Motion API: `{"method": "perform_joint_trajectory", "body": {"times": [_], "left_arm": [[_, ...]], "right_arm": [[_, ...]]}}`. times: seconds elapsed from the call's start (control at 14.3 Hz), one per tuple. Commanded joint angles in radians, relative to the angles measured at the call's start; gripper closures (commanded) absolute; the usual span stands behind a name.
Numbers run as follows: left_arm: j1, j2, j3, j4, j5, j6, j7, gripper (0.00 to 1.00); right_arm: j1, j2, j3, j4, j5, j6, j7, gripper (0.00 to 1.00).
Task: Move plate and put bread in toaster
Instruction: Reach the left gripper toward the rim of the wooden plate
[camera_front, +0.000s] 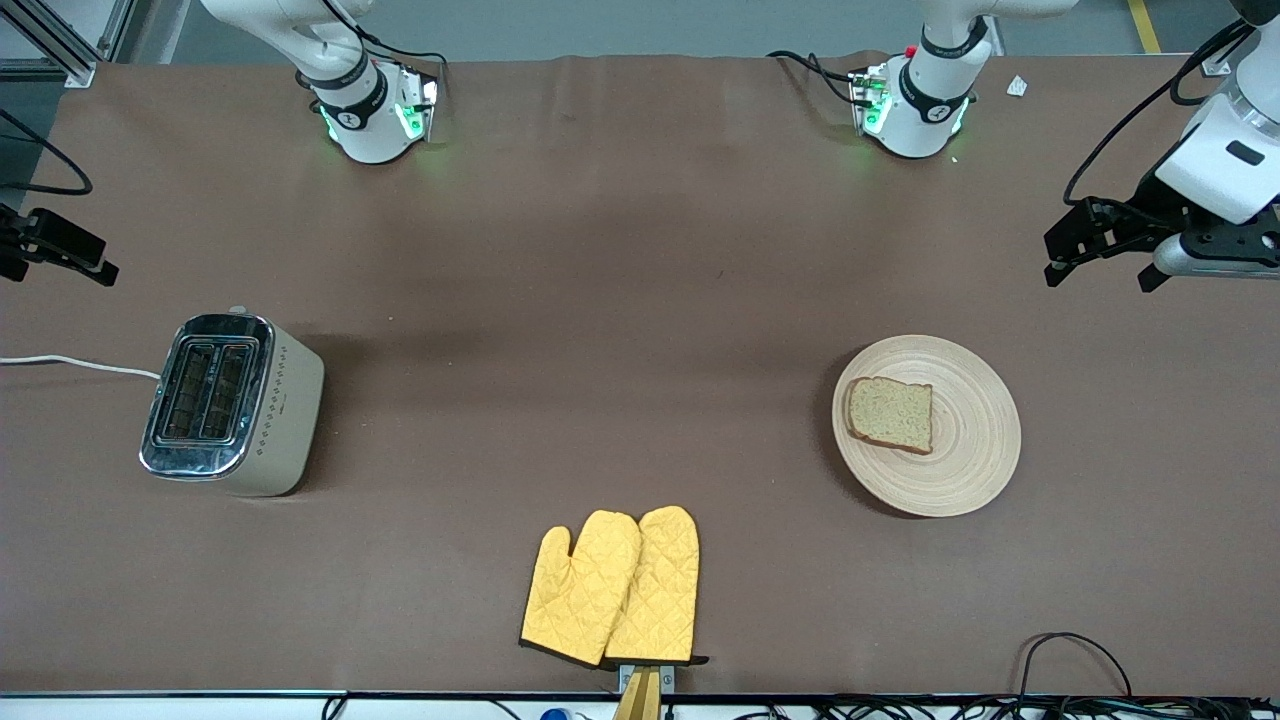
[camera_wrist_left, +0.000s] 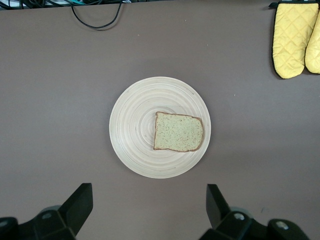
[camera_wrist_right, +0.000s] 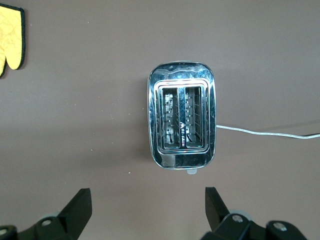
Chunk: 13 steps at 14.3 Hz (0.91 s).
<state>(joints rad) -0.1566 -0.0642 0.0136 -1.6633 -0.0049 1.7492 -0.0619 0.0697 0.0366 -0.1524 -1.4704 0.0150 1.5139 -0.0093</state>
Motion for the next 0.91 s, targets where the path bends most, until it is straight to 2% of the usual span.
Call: {"method": "perform_joint_trajectory", "body": {"times": [0.0, 0.28, 0.35, 0.42, 0.63, 0.84], "left_arm": [[-0.004, 0.003, -0.004, 0.013, 0.04, 0.006, 0.017, 0.0], [0.006, 0.026, 0.002, 0.017, 0.042, 0.006, 0.057, 0.0], [0.021, 0.041, 0.011, 0.008, 0.026, 0.006, 0.097, 0.0], [0.081, 0.07, 0.014, 0.002, -0.012, 0.006, 0.131, 0.0], [0.23, 0.229, 0.014, 0.013, -0.251, 0.007, 0.18, 0.0], [0.385, 0.438, 0.016, 0.034, -0.475, 0.007, 0.431, 0.0]], "right_arm": [[-0.007, 0.002, 0.005, 0.01, -0.01, -0.003, 0.008, 0.0], [-0.007, 0.002, 0.005, 0.01, -0.01, -0.003, 0.008, 0.0], [-0.007, 0.003, 0.005, 0.01, -0.01, -0.003, 0.008, 0.0], [-0.007, 0.002, 0.005, 0.01, -0.01, -0.003, 0.008, 0.0], [-0.008, 0.003, 0.005, 0.01, -0.009, -0.003, 0.008, 0.0], [-0.008, 0.002, 0.005, 0.01, -0.007, -0.003, 0.008, 0.0]]}}
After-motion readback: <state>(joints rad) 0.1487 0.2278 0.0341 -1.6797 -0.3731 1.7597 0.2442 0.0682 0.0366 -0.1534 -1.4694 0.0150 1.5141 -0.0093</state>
